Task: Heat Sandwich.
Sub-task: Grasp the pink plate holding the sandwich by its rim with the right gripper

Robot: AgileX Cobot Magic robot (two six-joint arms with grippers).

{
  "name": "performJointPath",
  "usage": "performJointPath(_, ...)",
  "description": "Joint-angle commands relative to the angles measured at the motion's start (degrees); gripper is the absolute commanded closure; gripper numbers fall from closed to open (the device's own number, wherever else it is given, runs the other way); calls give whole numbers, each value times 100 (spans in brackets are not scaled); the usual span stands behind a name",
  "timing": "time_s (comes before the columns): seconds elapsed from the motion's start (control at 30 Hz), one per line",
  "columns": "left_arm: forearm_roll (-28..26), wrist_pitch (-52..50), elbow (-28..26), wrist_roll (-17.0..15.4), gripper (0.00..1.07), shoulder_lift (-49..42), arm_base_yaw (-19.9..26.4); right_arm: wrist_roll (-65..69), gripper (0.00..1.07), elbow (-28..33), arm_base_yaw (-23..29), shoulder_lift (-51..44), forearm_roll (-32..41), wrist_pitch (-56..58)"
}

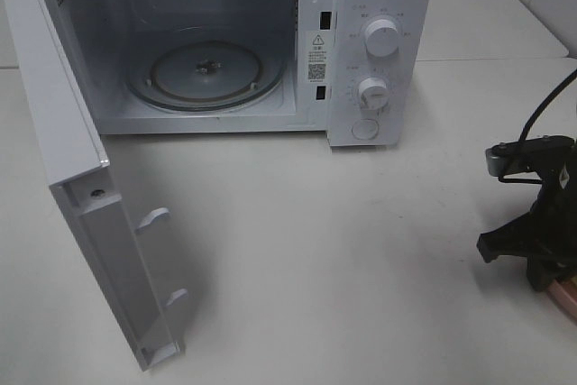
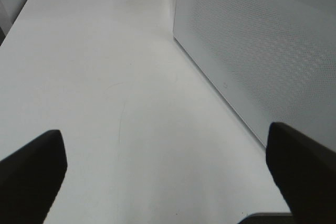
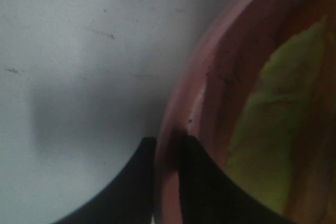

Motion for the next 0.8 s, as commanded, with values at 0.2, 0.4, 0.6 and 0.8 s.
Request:
performJointPath(0.2, -63, -57, 17, -23, 9, -109, -29, 52, 107, 23, -6, 29, -103, 40)
performJointPath(0.4, -63, -57, 17, -23, 9, -109, -29, 57, 107, 11, -6, 11, -103, 172)
performJointPath(0.6, -63, -57, 17, -23, 9, -109, -29, 372, 107, 6, 246, 6, -424, 298)
performJointPath(0.8, -63, -57, 17, -23, 9, -109, -29, 768, 107, -86, 590, 6, -940, 665)
